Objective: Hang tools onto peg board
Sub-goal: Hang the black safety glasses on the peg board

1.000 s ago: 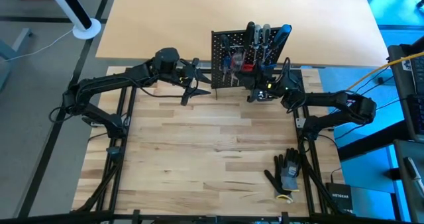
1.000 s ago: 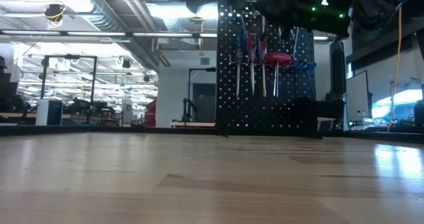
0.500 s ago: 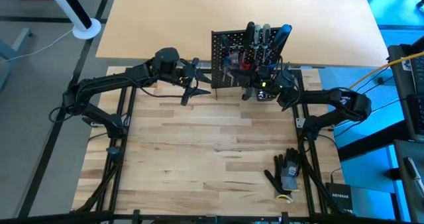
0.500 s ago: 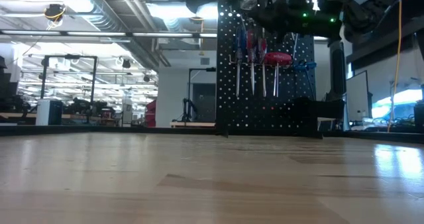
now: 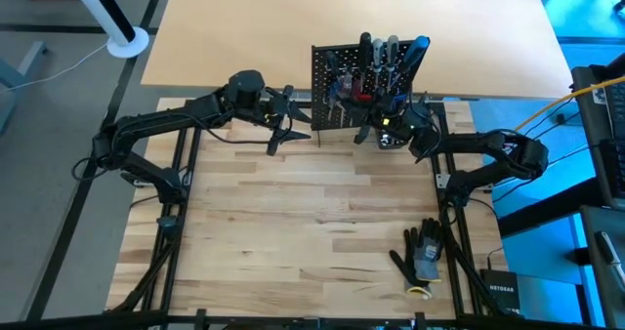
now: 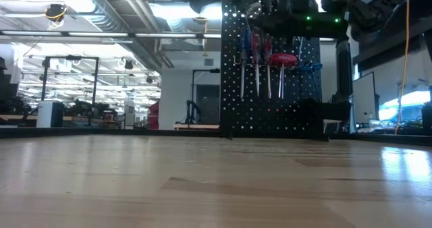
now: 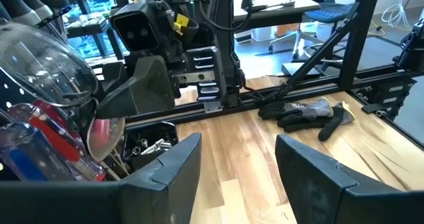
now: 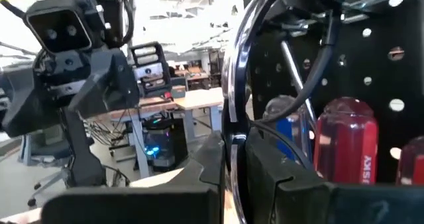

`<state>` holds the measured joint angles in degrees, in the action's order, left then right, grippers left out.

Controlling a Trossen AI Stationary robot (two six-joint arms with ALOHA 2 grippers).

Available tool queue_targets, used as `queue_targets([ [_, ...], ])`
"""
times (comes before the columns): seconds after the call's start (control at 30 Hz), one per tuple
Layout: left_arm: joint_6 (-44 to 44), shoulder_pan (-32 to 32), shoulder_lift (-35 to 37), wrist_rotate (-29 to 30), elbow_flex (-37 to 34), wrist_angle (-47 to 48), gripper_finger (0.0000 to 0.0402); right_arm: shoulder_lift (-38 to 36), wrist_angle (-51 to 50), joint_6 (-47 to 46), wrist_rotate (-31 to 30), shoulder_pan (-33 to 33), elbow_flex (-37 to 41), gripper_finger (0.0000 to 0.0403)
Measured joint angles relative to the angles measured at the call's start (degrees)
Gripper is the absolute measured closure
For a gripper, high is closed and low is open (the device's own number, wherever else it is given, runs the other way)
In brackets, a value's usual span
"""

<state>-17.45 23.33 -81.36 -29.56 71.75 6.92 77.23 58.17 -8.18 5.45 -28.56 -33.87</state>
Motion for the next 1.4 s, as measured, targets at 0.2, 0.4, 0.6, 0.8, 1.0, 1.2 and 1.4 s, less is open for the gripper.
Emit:
queue_targets([
  [0.2,0.0,0.0,0.0,0.0,0.0,0.0,0.0218,0.0,-1.5,0.9,0.6,0.1,0.0,0.0368],
  [0.4,0.4,0.0,0.0,0.0,0.0,0.1,0.0218,0.0,-5.2,1.0,0.4,0.1,0.0,0.0368],
  [0.6,0.5,0.0,0.0,0.0,0.0,-0.1,0.0218,0.0,-5.2,1.0,0.5,0.1,0.1,0.0368],
  [0.8,0.5,0.0,0.0,0.0,0.0,-0.1,0.0218,0.0,-5.5,0.8,0.5,0.1,0.1,0.0356],
  [1.0,0.5,0.0,0.0,0.0,0.0,-0.3,0.0218,0.0,-5.8,0.4,0.3,0.0,0.1,0.032],
  [1.2,0.5,0.0,0.0,0.0,0.0,-0.3,0.0218,0.1,-6.1,0.5,0.1,0.0,0.2,0.0273],
  [1.4,0.5,0.0,0.0,0.0,0.0,-0.3,0.0218,0.1,-6.1,0.6,0.3,0.0,0.2,0.0244],
])
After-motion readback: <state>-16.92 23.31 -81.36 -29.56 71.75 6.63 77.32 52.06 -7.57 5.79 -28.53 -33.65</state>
